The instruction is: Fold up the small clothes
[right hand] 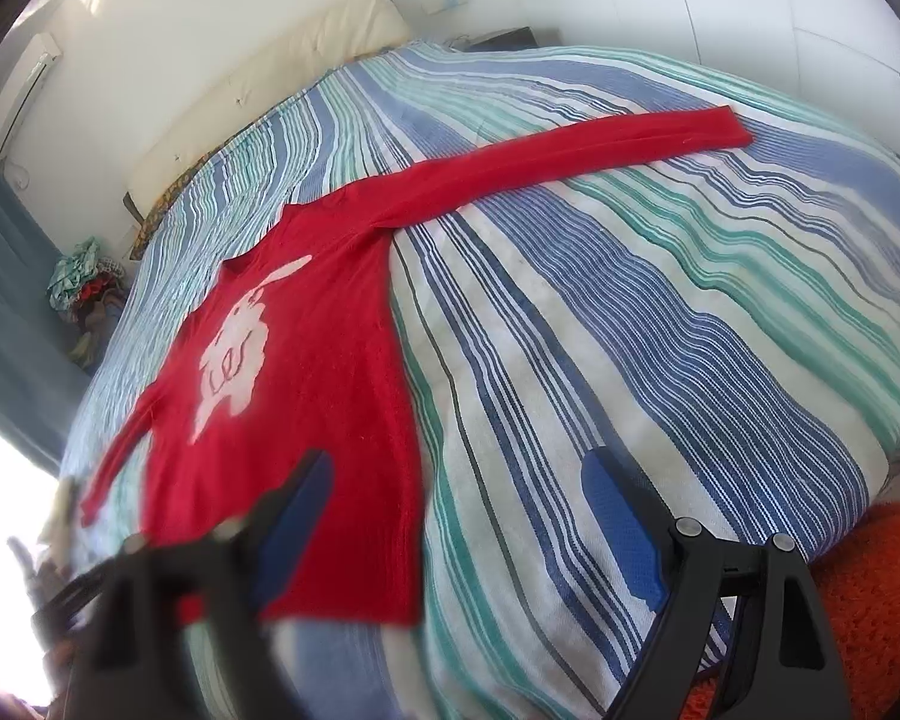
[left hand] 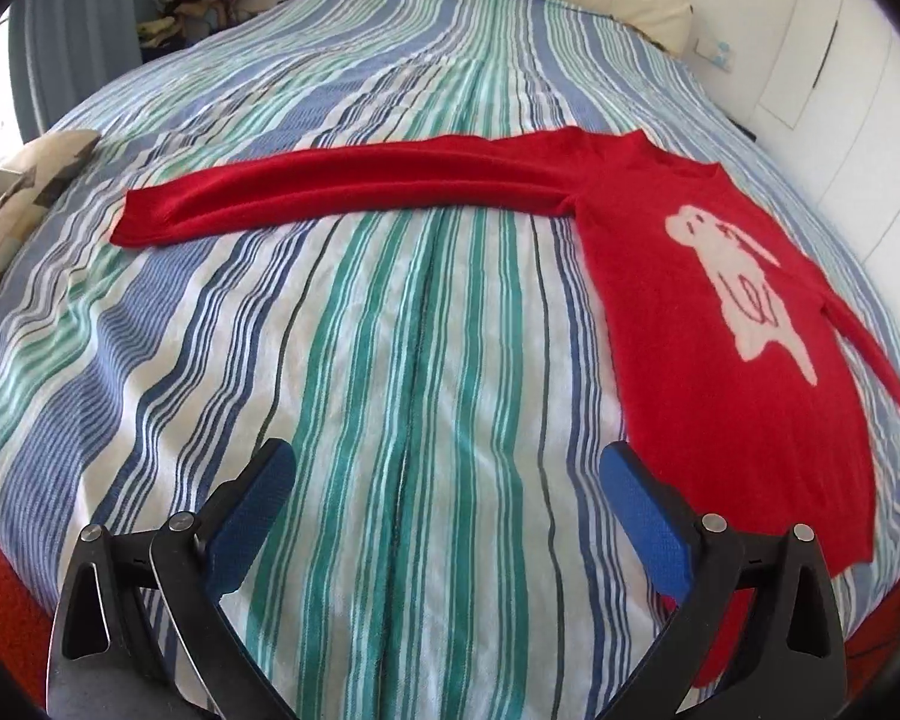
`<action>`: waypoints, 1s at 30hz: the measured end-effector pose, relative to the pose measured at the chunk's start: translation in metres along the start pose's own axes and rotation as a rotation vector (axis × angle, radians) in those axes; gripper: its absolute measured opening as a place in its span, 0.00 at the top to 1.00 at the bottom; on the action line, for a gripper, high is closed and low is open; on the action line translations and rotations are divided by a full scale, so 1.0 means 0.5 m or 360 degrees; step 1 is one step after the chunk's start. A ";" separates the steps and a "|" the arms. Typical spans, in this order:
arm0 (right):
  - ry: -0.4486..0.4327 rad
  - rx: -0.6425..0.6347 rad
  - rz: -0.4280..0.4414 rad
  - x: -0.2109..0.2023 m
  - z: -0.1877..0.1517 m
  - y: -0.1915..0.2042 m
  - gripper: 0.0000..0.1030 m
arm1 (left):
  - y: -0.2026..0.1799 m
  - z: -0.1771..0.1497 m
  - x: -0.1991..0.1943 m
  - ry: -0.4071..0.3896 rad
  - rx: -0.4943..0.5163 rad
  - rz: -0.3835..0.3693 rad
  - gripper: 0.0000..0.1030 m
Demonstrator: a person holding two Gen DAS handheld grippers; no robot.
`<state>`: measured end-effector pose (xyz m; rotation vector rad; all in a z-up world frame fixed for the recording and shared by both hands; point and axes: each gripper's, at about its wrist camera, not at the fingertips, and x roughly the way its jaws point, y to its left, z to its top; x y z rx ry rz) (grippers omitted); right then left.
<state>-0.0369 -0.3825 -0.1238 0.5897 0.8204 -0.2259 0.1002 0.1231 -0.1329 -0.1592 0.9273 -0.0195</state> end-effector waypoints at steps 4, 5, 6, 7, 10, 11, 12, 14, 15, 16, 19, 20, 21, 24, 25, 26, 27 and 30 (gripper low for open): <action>-0.0042 0.0101 0.0104 -0.011 0.061 -0.023 0.18 | 0.018 0.029 0.028 -0.0025 -0.0037 0.0041 0.01; -0.0068 0.0121 0.0115 -0.013 0.087 -0.031 0.18 | 0.024 0.024 0.041 0.0001 -0.0045 0.0070 0.01; -0.0097 0.0155 0.0129 -0.015 0.115 -0.044 0.18 | 0.032 0.014 0.054 0.0037 -0.0055 0.0101 0.01; -0.0130 0.0205 0.0154 -0.017 0.146 -0.059 0.18 | 0.042 0.000 0.064 0.0074 -0.0071 0.0113 0.01; -0.0200 0.0404 0.0235 -0.004 0.237 -0.130 0.18 | 0.054 -0.031 0.071 0.0100 -0.0080 0.0112 0.01; -0.0201 0.0485 0.0248 0.009 0.265 -0.159 0.18 | 0.049 -0.030 0.067 0.0091 -0.0064 0.0123 0.01; -0.0198 0.0562 0.0251 0.024 0.288 -0.189 0.18 | 0.045 -0.027 0.066 0.0089 -0.0053 0.0133 0.01; -0.0183 0.0704 0.0242 0.058 0.323 -0.247 0.18 | 0.042 -0.028 0.069 0.0089 -0.0046 0.0149 0.01; -0.0162 0.0771 0.0238 0.076 0.335 -0.273 0.18 | 0.041 -0.030 0.072 0.0090 -0.0042 0.0159 0.01; -0.0139 0.0843 0.0238 0.094 0.343 -0.297 0.19 | 0.040 -0.033 0.075 0.0090 -0.0034 0.0170 0.01; -0.0095 0.1029 0.0233 0.138 0.354 -0.350 0.19 | 0.033 -0.034 0.081 0.0075 -0.0002 0.0207 0.01; -0.0094 0.1058 0.0222 0.149 0.357 -0.360 0.19 | 0.032 -0.035 0.082 0.0068 0.0006 0.0216 0.01; -0.0093 0.1065 0.0208 0.161 0.362 -0.368 0.20 | 0.031 -0.037 0.082 0.0060 0.0011 0.0223 0.01; -0.0130 0.1021 0.0147 0.186 0.391 -0.380 0.23 | 0.029 -0.039 0.083 0.0047 0.0023 0.0233 0.01; -0.0148 0.0999 0.0136 0.193 0.402 -0.384 0.24 | 0.029 -0.040 0.083 0.0044 0.0025 0.0236 0.00; -0.0163 0.0984 0.0115 0.201 0.410 -0.388 0.25 | 0.029 -0.040 0.084 0.0040 0.0026 0.0237 0.00; -0.0171 0.0998 0.0097 0.211 0.413 -0.394 0.26 | 0.028 -0.040 0.085 0.0035 0.0028 0.0240 0.00; -0.0213 0.1065 0.0058 0.228 0.414 -0.407 0.37 | 0.025 -0.044 0.085 0.0018 0.0037 0.0254 0.00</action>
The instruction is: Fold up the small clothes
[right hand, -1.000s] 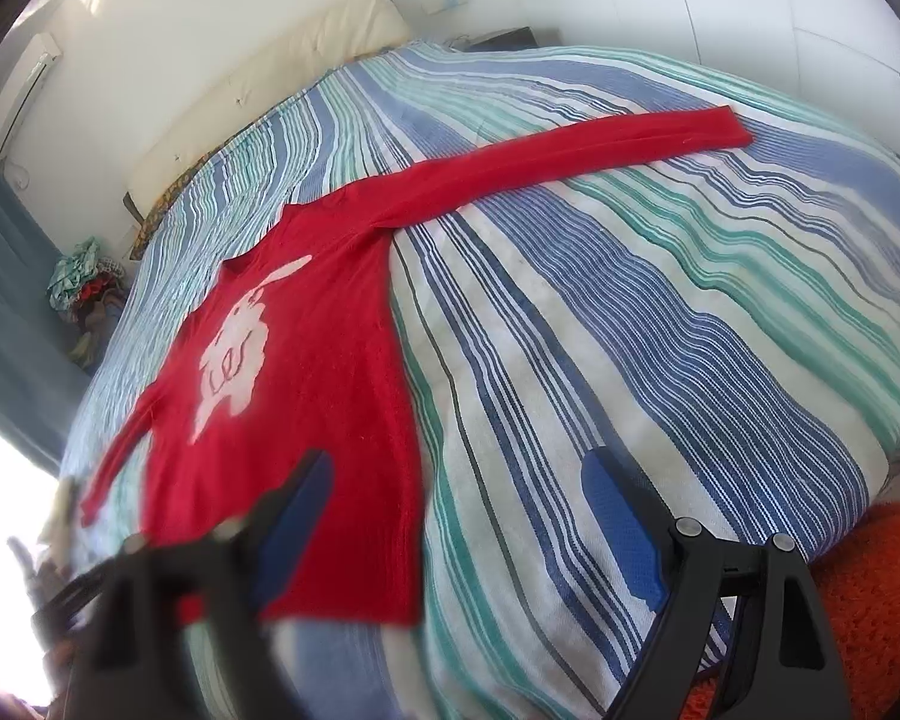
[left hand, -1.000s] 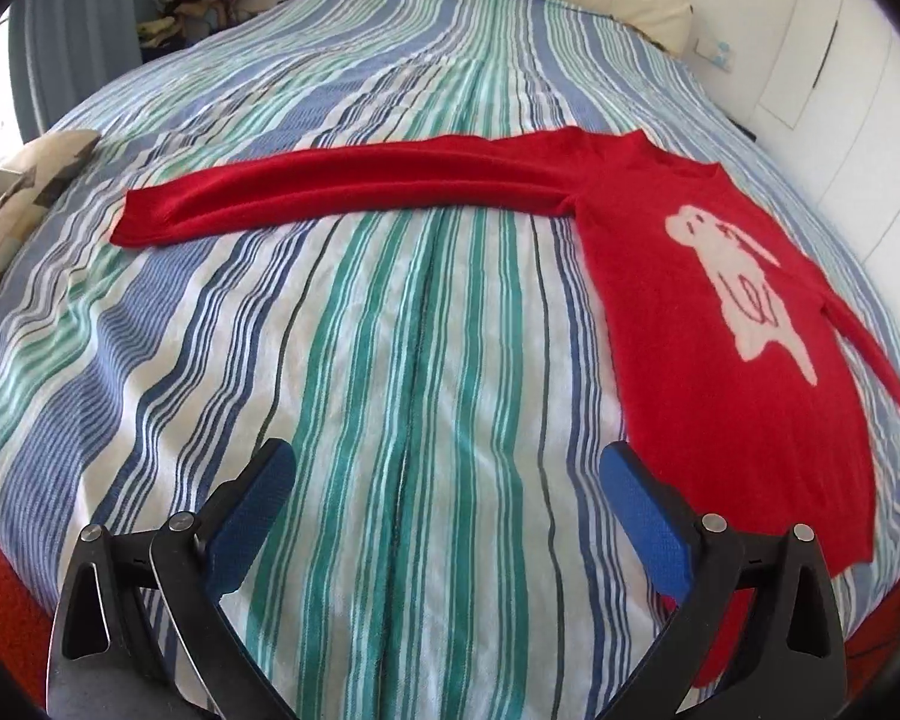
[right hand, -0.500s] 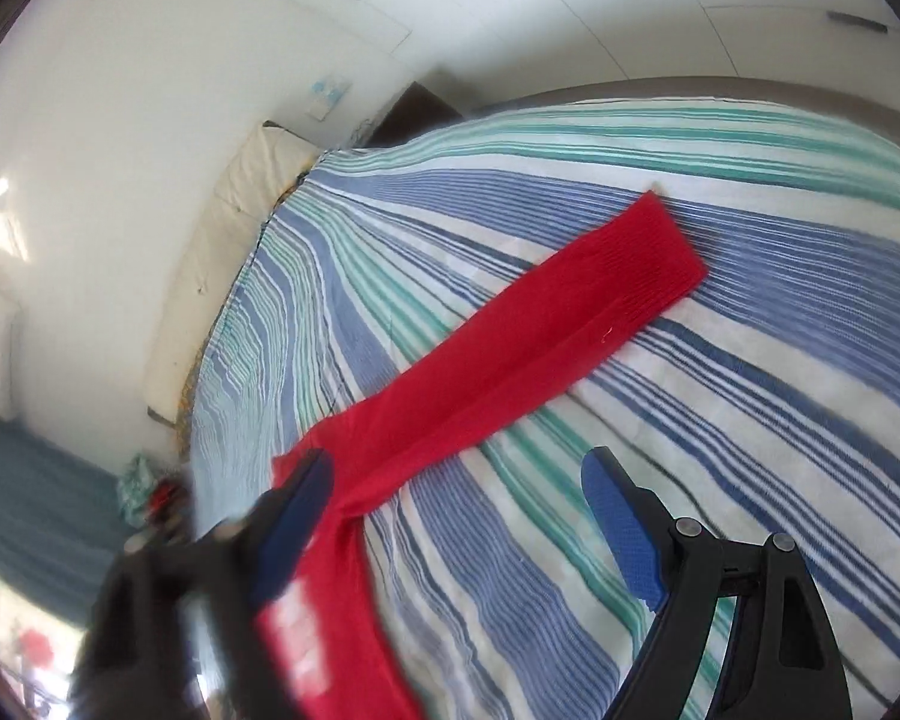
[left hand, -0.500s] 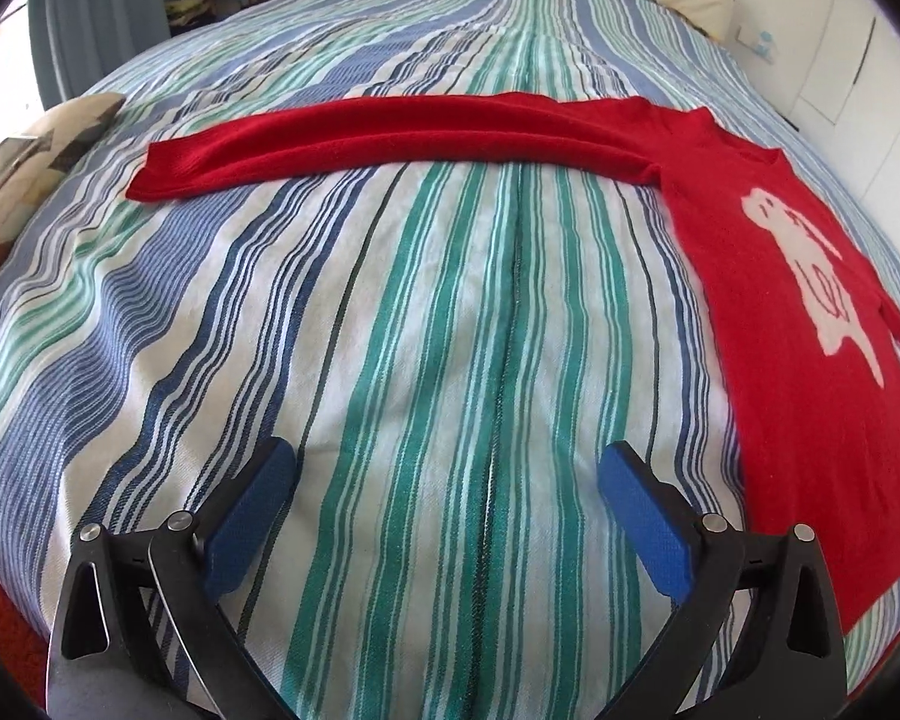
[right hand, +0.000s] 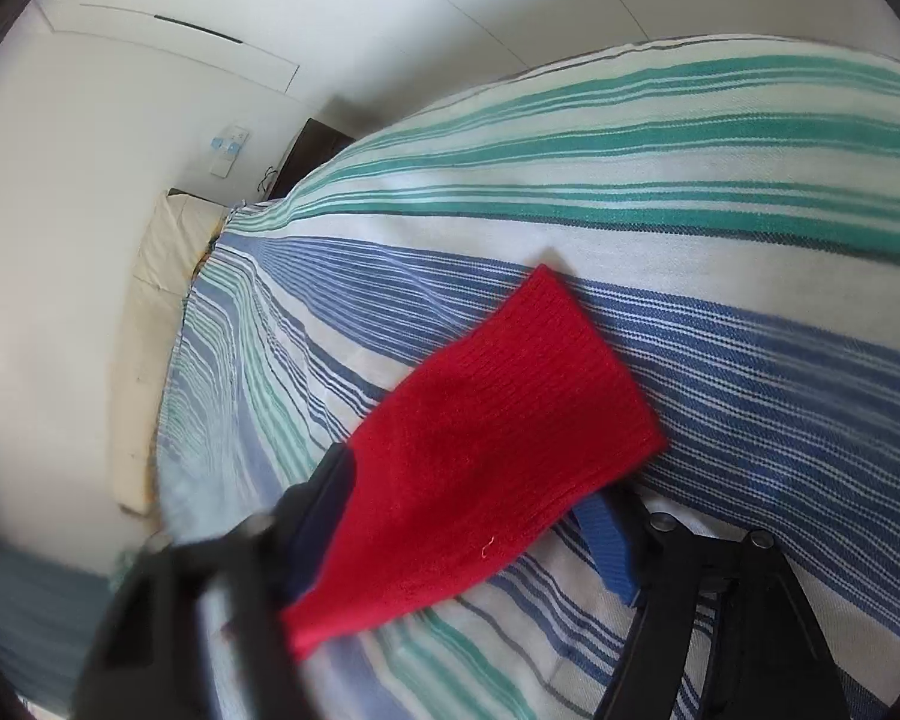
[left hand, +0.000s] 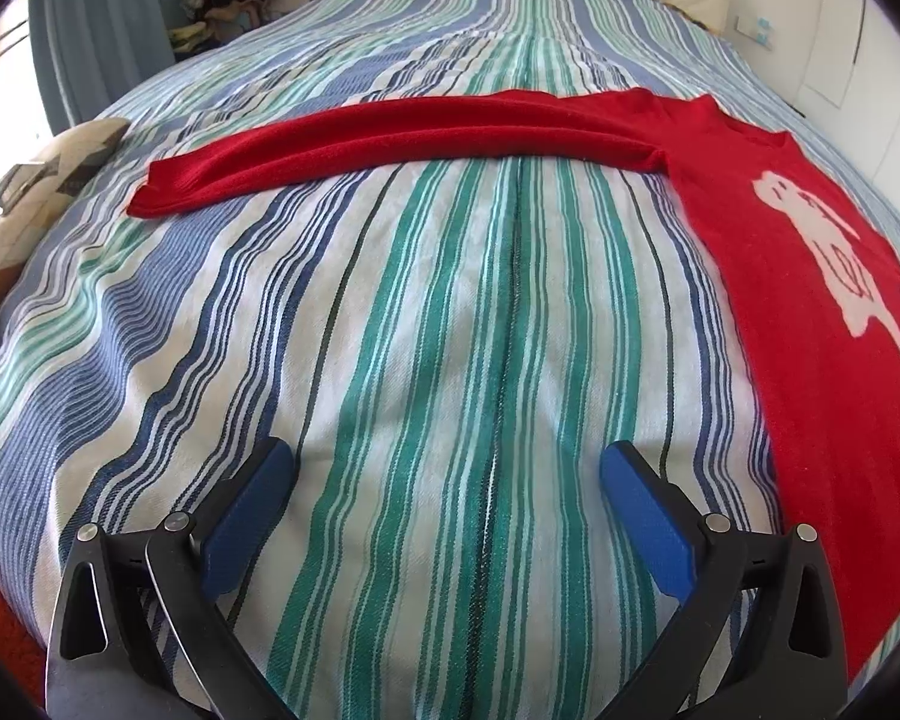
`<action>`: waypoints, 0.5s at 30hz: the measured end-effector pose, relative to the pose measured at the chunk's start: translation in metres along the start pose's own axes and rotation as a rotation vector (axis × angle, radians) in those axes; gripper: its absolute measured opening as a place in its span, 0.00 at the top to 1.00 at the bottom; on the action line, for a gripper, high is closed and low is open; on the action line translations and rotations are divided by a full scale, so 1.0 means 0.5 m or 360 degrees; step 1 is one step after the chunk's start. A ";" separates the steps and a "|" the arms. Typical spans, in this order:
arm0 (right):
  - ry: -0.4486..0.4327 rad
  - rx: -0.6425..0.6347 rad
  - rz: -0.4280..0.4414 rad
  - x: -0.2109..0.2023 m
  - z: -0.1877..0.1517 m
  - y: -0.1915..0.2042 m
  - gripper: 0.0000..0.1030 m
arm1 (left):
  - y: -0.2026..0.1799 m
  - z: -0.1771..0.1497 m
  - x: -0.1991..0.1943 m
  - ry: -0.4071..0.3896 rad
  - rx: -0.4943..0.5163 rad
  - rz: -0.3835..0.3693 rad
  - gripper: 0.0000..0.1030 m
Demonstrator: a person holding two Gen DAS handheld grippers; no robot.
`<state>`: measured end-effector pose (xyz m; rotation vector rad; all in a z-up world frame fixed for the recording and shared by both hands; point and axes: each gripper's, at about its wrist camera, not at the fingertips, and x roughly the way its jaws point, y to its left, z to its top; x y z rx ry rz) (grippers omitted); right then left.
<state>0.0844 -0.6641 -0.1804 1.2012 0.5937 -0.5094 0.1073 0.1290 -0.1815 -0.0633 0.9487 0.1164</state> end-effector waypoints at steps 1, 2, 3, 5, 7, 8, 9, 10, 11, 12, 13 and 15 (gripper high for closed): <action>-0.0026 0.0001 -0.0017 0.002 0.004 0.000 0.41 | -0.002 0.000 0.000 -0.0004 0.0005 0.0004 0.00; -0.0034 -0.0006 -0.0051 0.005 0.008 0.001 0.55 | -0.002 0.000 0.001 -0.0006 0.0008 0.0005 0.00; -0.0032 -0.0020 -0.0108 0.007 0.012 0.003 0.86 | -0.002 0.000 0.001 -0.0007 0.0008 0.0004 0.00; -0.0014 -0.0048 -0.0210 0.005 0.024 0.012 0.96 | 0.000 0.001 0.001 -0.0007 0.0004 -0.0001 0.00; -0.0077 -0.0101 -0.0193 -0.020 0.027 0.054 0.96 | 0.000 0.001 0.001 -0.0009 0.0004 -0.0001 0.00; -0.0104 -0.0151 -0.0148 -0.033 0.028 0.085 0.96 | 0.000 0.001 0.001 -0.0010 0.0003 0.0001 0.00; -0.0112 -0.0213 -0.0091 -0.045 0.026 0.127 0.96 | 0.000 0.001 0.001 -0.0011 0.0002 0.0002 0.00; -0.0110 -0.0287 -0.0025 -0.057 0.019 0.176 0.96 | 0.000 0.002 0.001 -0.0011 0.0002 0.0001 0.00; -0.0099 -0.0379 0.0055 -0.069 0.009 0.231 0.96 | 0.000 0.002 0.001 -0.0010 0.0001 -0.0001 0.00; -0.0079 -0.0485 0.0138 -0.080 -0.010 0.293 0.96 | 0.000 0.001 0.000 -0.0009 -0.0003 -0.0001 0.00; -0.0054 -0.0601 0.0222 -0.091 -0.035 0.357 0.96 | 0.000 0.002 0.000 -0.0008 -0.0006 -0.0002 0.00; 0.0008 -0.0834 0.0397 -0.111 -0.102 0.487 0.96 | 0.000 0.002 0.000 -0.0008 -0.0006 -0.0003 0.00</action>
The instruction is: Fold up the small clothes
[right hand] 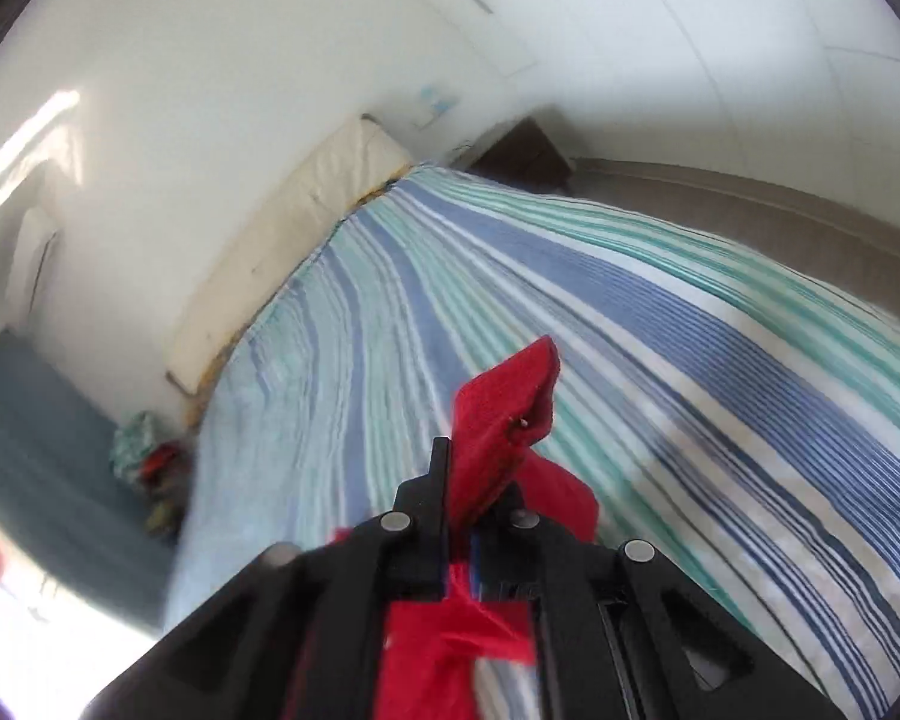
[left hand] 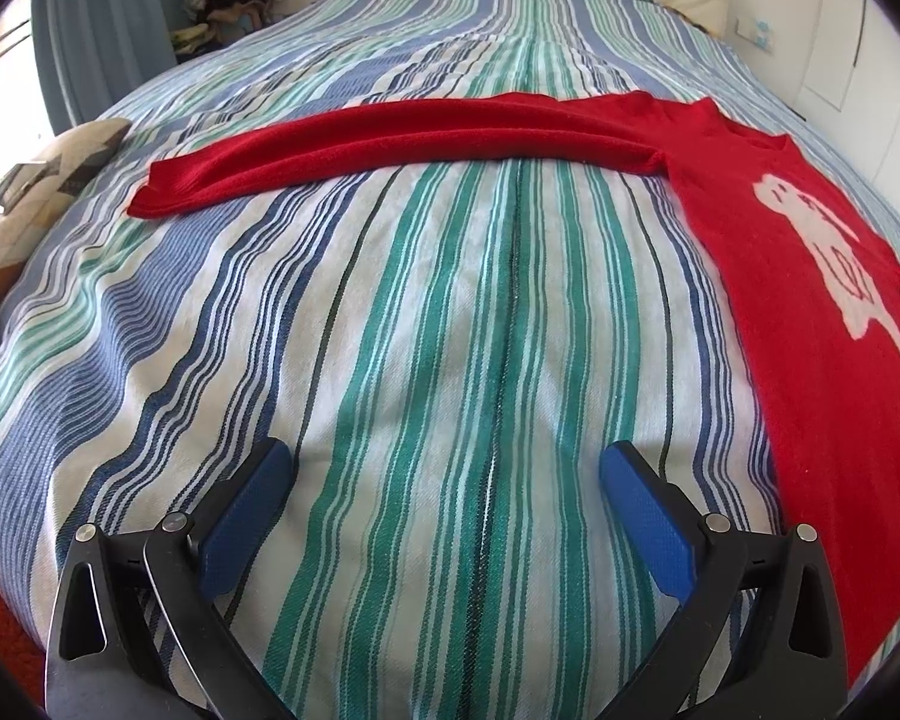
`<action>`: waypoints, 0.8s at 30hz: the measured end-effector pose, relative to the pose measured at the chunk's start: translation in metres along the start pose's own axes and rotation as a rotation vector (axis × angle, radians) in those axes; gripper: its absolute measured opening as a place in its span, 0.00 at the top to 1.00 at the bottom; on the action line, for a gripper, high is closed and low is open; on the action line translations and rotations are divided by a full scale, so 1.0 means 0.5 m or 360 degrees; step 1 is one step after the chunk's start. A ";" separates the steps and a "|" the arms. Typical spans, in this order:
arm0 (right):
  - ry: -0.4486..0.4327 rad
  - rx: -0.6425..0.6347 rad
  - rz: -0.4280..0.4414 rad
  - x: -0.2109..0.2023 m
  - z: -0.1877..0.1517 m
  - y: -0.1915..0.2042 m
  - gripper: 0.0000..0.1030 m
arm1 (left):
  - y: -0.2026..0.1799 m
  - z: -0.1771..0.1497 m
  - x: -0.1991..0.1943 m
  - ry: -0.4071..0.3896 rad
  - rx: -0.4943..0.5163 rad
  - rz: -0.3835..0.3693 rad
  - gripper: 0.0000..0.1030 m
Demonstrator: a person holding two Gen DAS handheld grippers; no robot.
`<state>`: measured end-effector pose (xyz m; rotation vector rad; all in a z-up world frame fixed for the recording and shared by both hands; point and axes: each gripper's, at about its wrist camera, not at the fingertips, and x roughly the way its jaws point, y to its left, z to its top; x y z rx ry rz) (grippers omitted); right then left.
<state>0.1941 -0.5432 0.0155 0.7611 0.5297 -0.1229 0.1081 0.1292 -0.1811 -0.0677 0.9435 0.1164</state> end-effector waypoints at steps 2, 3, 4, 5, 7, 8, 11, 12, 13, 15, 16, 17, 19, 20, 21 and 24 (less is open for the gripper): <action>0.0060 -0.0175 0.0194 0.023 -0.015 0.138 0.96 | 0.000 0.000 0.000 -0.0002 0.0000 -0.0003 0.00; 0.0095 -0.0237 0.0286 0.038 -0.028 0.199 0.96 | 0.001 0.000 -0.001 -0.0003 0.0000 -0.0006 0.00; 0.0135 -0.0288 0.0370 0.054 -0.049 0.256 0.96 | 0.001 0.000 -0.001 -0.0005 0.0000 -0.0007 0.00; 0.0175 -0.0332 0.0439 0.074 -0.074 0.308 0.96 | 0.001 -0.001 -0.001 -0.0007 0.0003 -0.0008 0.00; 0.0266 -0.0402 0.0559 0.123 -0.138 0.393 0.95 | -0.001 -0.002 -0.002 -0.0011 0.0009 -0.0005 0.00; 0.0332 -0.0436 0.0601 0.151 -0.174 0.427 0.89 | -0.001 -0.004 -0.002 -0.0014 0.0013 -0.0005 0.00; 0.0625 -0.0373 0.0640 0.249 -0.271 0.463 0.10 | -0.003 -0.006 -0.005 -0.0019 0.0018 -0.0004 0.00; 0.0656 -0.0316 0.0679 0.259 -0.293 0.457 0.11 | -0.003 -0.007 -0.005 -0.0019 0.0018 -0.0005 0.00; 0.0699 -0.0277 0.0727 0.269 -0.307 0.442 0.11 | -0.004 -0.007 -0.005 -0.0019 0.0016 -0.0004 0.00; 0.0713 -0.0272 0.0704 0.264 -0.319 0.415 0.11 | -0.004 -0.006 -0.004 -0.0019 0.0016 -0.0002 0.00; 0.0694 -0.0282 0.0677 0.257 -0.310 0.397 0.11 | -0.005 -0.007 -0.003 -0.0019 0.0016 0.0001 0.00; 0.0665 -0.0296 0.0643 0.245 -0.301 0.375 0.11 | -0.006 -0.006 -0.003 -0.0020 0.0016 0.0004 0.00; 0.0580 -0.0389 0.0478 0.222 -0.270 0.327 0.11 | -0.008 -0.006 -0.002 -0.0021 0.0015 0.0010 0.00; 0.0538 -0.0498 0.0359 0.211 -0.257 0.309 0.11 | -0.008 -0.006 -0.002 -0.0023 0.0012 0.0013 0.00; 0.0506 -0.0638 0.0199 0.204 -0.248 0.285 0.11 | -0.009 -0.006 -0.001 -0.0025 0.0010 0.0015 0.00; 0.0553 -0.1084 -0.0214 0.207 -0.276 0.205 0.11 | -0.011 -0.008 -0.001 -0.0038 0.0012 0.0025 0.00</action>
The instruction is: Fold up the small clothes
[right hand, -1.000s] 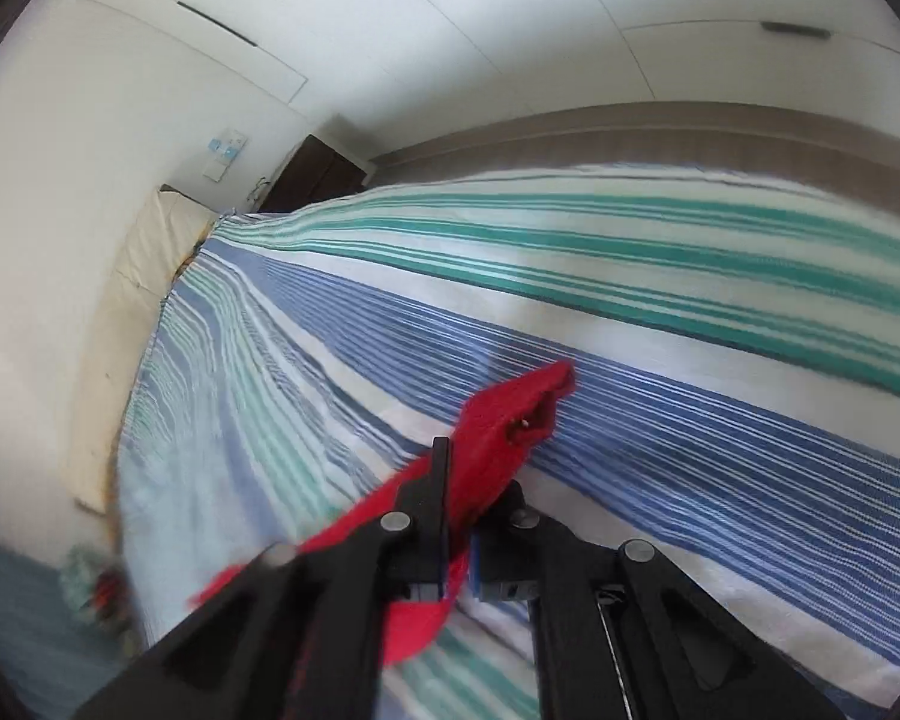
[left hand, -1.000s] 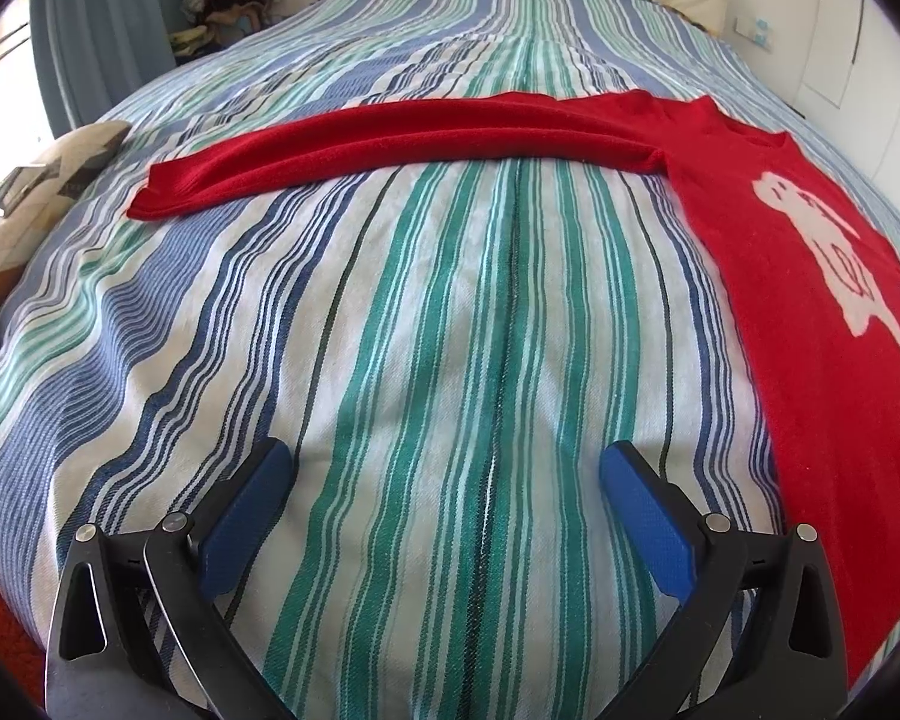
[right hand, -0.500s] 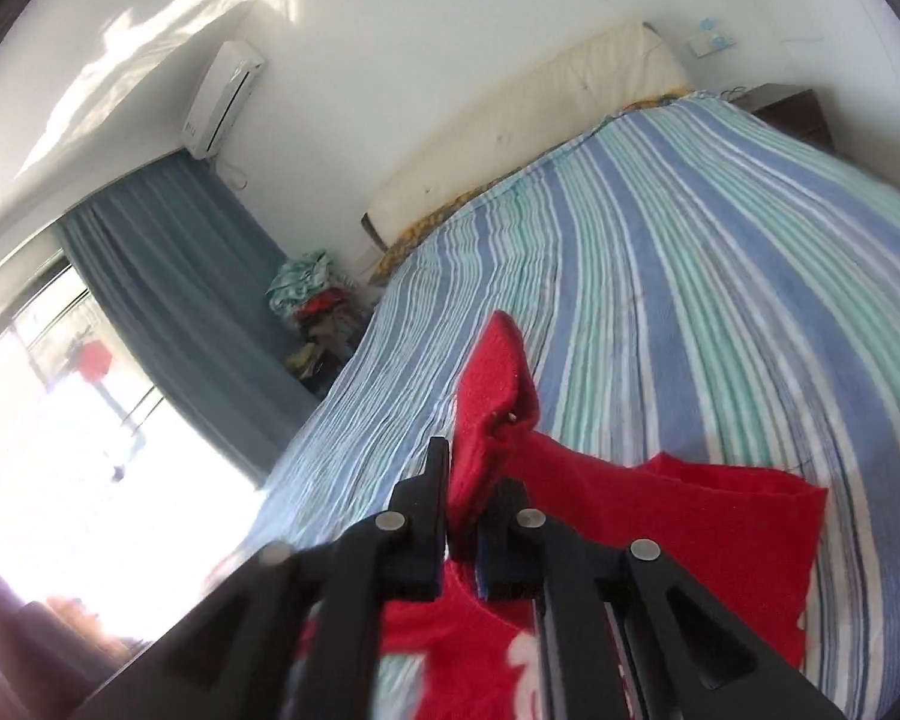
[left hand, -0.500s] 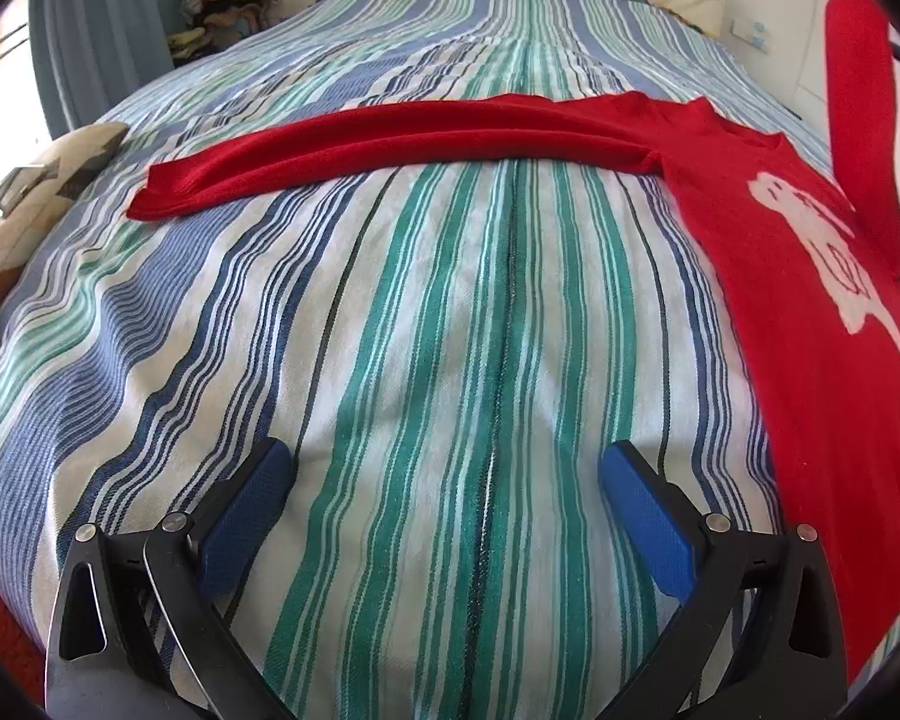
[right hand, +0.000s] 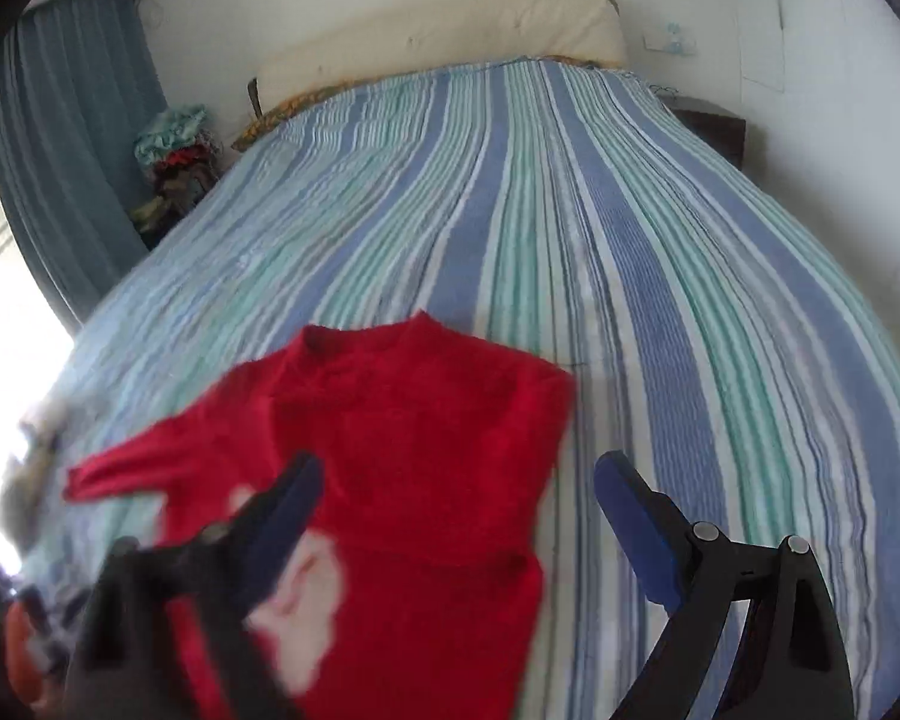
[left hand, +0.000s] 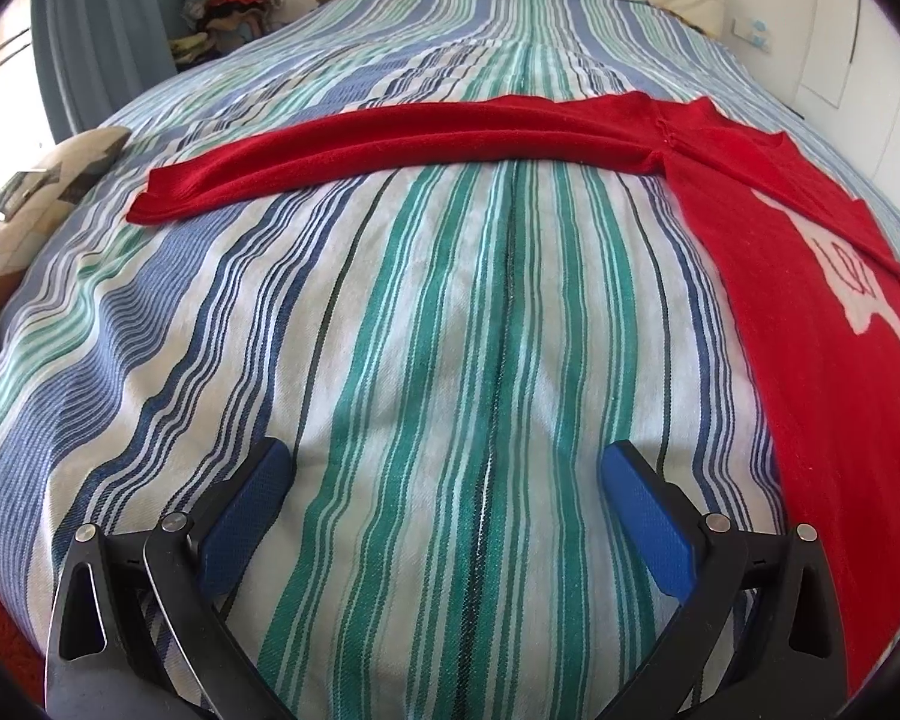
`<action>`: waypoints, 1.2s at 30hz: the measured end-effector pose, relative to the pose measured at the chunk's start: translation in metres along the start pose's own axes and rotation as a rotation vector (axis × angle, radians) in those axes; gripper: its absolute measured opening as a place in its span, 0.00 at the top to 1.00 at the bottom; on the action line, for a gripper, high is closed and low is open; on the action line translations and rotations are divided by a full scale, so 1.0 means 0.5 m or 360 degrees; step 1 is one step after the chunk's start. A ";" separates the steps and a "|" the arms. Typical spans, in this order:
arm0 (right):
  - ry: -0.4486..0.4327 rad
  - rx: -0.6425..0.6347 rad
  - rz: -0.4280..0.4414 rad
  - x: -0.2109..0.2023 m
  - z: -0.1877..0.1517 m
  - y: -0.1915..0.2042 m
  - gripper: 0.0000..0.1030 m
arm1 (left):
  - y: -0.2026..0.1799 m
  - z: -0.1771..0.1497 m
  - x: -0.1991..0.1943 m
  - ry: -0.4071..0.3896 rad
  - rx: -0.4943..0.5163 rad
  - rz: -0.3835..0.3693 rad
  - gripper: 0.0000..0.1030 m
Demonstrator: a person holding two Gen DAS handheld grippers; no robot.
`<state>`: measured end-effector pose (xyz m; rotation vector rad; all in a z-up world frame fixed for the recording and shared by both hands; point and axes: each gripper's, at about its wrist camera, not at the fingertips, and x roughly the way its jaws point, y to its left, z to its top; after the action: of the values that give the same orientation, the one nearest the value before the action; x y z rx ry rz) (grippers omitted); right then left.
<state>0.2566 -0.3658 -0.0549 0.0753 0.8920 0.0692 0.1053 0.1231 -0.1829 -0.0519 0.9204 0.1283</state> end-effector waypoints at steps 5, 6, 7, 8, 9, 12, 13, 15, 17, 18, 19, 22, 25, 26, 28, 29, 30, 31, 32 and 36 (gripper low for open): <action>0.0234 -0.0435 -0.0194 0.096 -0.127 0.006 0.13 | -0.002 -0.002 0.001 -0.0024 0.0009 0.0016 0.00; 0.0233 -0.0488 -0.0221 0.110 -0.140 0.012 0.13 | -0.002 -0.003 0.000 -0.0028 0.0010 0.0017 0.00; 0.0226 -0.0527 -0.0263 0.126 -0.148 0.017 0.13 | -0.002 -0.003 0.000 -0.0031 0.0012 0.0017 0.00; 0.0216 -0.0554 -0.0303 0.141 -0.151 0.019 0.13 | -0.003 -0.005 -0.002 -0.0034 0.0012 0.0018 0.00; 0.0204 -0.0568 -0.0346 0.155 -0.149 0.019 0.13 | -0.003 -0.007 -0.003 -0.0037 0.0012 0.0020 0.00; 0.0117 -0.0615 -0.0484 0.178 -0.137 0.021 0.19 | -0.006 -0.008 -0.003 -0.0037 0.0016 0.0029 0.00; 0.0095 -0.0641 -0.0586 0.181 -0.137 0.019 0.22 | -0.007 -0.008 -0.002 -0.0036 0.0018 0.0033 0.00; 0.0140 -0.0561 -0.0764 0.203 -0.141 -0.035 0.23 | -0.006 -0.008 -0.003 -0.0037 0.0017 0.0034 0.00; 0.0133 -0.0382 -0.0731 0.194 -0.142 -0.074 0.19 | -0.007 -0.008 -0.003 -0.0040 0.0018 0.0035 0.00; 0.0113 -0.0391 -0.0746 0.189 -0.146 -0.072 0.19 | -0.007 -0.008 -0.002 -0.0042 0.0019 0.0037 0.00; 0.0104 -0.0444 -0.0778 0.189 -0.151 -0.061 0.19 | -0.007 -0.007 -0.001 -0.0043 0.0021 0.0038 0.00; 0.0100 -0.0488 -0.0782 0.183 -0.151 -0.054 0.19 | -0.006 -0.006 0.000 -0.0038 0.0017 0.0034 0.00; 0.0112 -0.0401 -0.0669 0.160 -0.154 -0.073 0.19 | -0.005 -0.006 0.000 -0.0037 0.0014 0.0032 0.00; 0.0124 -0.0397 -0.0643 0.153 -0.156 -0.075 0.19 | -0.005 -0.006 -0.001 -0.0038 0.0015 0.0033 0.00; 0.0137 -0.0420 -0.0613 0.135 -0.157 -0.077 0.19 | -0.005 -0.006 0.000 -0.0040 0.0015 0.0035 0.00; 0.0141 -0.0433 -0.0600 0.124 -0.157 -0.078 0.19 | -0.005 -0.006 0.000 -0.0040 0.0016 0.0035 0.00; 0.0130 -0.0439 -0.0582 0.110 -0.154 -0.077 0.19 | -0.006 -0.006 0.000 -0.0040 0.0016 0.0036 0.00; 0.0104 -0.0435 -0.0565 0.094 -0.149 -0.075 0.19 | -0.006 -0.006 0.000 -0.0041 0.0017 0.0037 0.00; 0.0071 -0.0428 -0.0545 0.078 -0.140 -0.071 0.19 | -0.006 -0.006 0.000 -0.0041 0.0017 0.0037 0.00; 0.0030 -0.0329 -0.0168 0.054 -0.080 -0.030 0.33 | -0.006 -0.006 0.000 -0.0043 0.0018 0.0036 0.00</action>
<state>0.2427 -0.3766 -0.1023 -0.1653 0.9018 0.0631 0.1035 0.1201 -0.1847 -0.0295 0.8950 0.1443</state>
